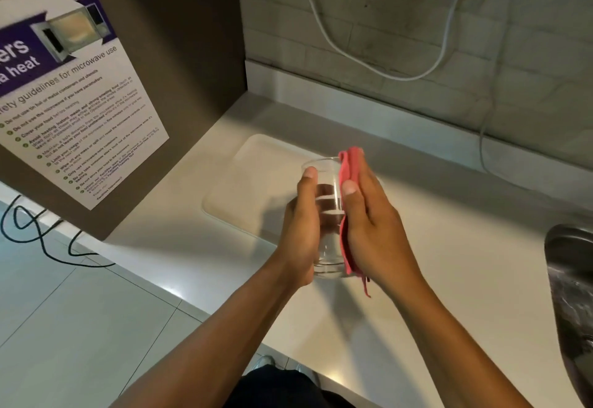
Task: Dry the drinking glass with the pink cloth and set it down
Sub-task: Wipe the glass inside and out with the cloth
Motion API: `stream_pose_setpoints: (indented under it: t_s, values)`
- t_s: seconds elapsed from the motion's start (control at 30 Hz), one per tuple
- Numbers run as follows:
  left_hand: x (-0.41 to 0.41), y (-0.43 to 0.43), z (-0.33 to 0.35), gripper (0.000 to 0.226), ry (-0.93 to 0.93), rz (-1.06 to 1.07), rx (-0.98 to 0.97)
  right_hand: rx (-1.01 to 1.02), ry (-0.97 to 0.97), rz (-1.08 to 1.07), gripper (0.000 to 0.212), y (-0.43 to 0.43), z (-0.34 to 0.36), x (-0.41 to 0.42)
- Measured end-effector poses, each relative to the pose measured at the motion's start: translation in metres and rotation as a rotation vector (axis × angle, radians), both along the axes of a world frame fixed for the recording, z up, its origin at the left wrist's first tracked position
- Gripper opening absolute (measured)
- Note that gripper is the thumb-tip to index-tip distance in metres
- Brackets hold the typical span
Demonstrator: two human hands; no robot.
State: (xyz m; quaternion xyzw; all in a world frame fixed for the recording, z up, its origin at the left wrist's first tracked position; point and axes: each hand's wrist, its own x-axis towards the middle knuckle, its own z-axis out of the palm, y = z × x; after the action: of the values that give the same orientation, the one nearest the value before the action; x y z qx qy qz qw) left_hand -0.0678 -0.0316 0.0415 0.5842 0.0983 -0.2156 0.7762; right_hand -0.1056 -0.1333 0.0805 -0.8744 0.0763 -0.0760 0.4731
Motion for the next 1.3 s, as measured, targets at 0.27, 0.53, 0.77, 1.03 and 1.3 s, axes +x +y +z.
stream_pose_setpoints:
  t_s: [0.27,0.53,0.77,1.03,1.3]
  values:
    - [0.003,0.005,-0.006,0.072,0.089,0.078,0.059,0.070,0.175,0.094,0.055,-0.005,-0.020,-0.012]
    - [0.013,0.006,-0.004,0.079,0.053,0.051,0.044,-0.056,0.079,0.051,0.061,0.011,-0.015,-0.009]
    - [0.000,0.003,-0.007,0.085,0.071,0.009,0.048,0.132,0.154,0.009,0.052,-0.003,-0.014,0.001]
    - [0.018,0.013,-0.011,0.081,0.051,0.046,-0.007,-0.018,0.117,0.104,0.061,0.007,-0.020,-0.023]
    - [0.005,0.003,0.001,0.095,0.100,0.005,-0.098,0.146,0.151,0.014,0.049,-0.004,-0.006,0.003]
